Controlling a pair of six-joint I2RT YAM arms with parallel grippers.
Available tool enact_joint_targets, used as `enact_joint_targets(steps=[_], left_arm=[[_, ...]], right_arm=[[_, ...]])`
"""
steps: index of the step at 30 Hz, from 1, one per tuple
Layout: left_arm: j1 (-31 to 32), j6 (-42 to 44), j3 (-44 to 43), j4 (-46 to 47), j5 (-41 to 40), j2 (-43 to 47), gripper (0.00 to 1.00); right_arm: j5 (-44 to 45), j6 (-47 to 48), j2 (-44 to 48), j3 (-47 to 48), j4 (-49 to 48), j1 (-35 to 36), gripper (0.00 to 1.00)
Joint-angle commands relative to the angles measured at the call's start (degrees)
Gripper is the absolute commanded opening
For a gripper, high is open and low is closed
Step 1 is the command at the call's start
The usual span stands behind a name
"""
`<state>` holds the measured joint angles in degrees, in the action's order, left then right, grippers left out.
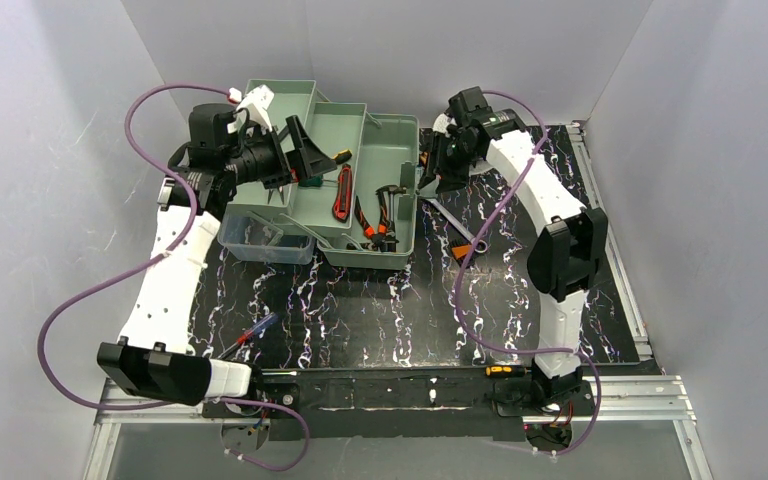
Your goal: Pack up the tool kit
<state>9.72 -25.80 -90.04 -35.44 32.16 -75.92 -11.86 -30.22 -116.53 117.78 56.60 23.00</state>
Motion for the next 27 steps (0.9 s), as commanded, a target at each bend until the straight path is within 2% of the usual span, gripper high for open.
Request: enact_joint_targets(steps=[1, 9, 16, 24, 27], left_arm=[[0.22, 1.98, -3.58, -1.57, -0.65, -0.91, 0.98], [0.22, 2.07, -2.35, -1.50, -0.83, -1.00, 0.98], [0.22, 2.49, -0.25, -1.98, -0.41, 0.42, 0.98], [0.22, 4.57, 5.42, -3.26, -1.81, 6.16, 0.98], [0.22, 6.20, 5.89, -5.25, -3.26, 7.97, 0.98]], right_arm=[[-0.48, 2.97, 6.03, -3.39, 1.46, 4.14, 0.53], [-4.37, 0.48, 6.21, -4.82, 2.11, 8.28, 0.54], [-2.09, -6.23, 2.36, -5.13, 5.56, 10.99, 0.54], [-6.26, -19.29, 3.00, -17.11, -0.71, 14.35, 0.53], [-9.35, -22.10, -0.35, -14.61, -3.18, 14.44, 0.51]])
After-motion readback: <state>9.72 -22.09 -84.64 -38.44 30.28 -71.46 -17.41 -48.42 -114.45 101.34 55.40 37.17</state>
